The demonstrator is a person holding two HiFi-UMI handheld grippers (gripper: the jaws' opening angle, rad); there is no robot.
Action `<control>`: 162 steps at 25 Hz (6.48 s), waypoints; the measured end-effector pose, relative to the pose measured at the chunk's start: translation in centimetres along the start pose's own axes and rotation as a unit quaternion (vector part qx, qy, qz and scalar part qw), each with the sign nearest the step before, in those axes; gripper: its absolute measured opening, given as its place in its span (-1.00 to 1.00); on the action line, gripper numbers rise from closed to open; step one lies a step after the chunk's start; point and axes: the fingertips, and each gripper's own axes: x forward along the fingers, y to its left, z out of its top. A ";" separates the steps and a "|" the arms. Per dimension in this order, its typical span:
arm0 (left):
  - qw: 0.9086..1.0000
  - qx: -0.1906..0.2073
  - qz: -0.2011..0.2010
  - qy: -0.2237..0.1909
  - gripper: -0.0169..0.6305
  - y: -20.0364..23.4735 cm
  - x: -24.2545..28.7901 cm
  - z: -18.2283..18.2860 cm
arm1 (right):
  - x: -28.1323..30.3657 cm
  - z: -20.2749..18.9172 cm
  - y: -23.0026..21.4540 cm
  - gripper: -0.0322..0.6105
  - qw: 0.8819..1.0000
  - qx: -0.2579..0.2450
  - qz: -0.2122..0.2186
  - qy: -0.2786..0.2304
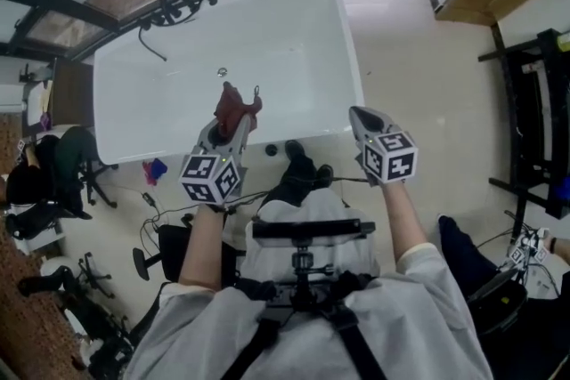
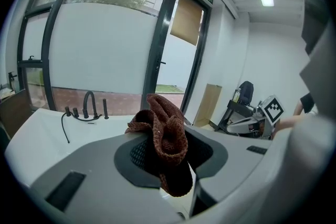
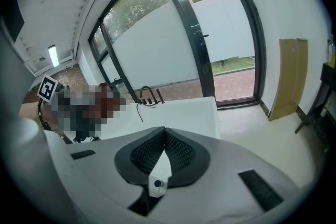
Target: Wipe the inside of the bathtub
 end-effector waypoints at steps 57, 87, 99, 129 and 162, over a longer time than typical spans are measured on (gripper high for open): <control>0.985 -0.055 0.073 0.148 -0.58 16.2 39.7 -16.2 | 41.0 -3.1 -12.3 -0.87 0.987 -0.062 0.058 0.137; 0.957 0.050 0.034 0.284 -0.58 27.6 65.5 -44.4 | 62.2 -21.8 -21.1 -0.87 0.986 0.065 -0.019 0.154; 0.937 0.067 0.033 0.342 -0.60 29.7 68.8 -48.2 | 62.5 -20.7 -21.2 -0.87 0.987 0.116 -0.004 0.109; 0.966 0.000 -0.037 0.255 -0.64 25.9 77.7 -45.0 | 62.2 -15.0 -24.7 -0.87 0.990 0.096 -0.073 0.074; 0.992 -0.031 -0.095 0.073 -0.67 12.9 75.0 -17.0 | 49.3 6.2 -24.3 -0.87 0.992 0.068 -0.093 -0.040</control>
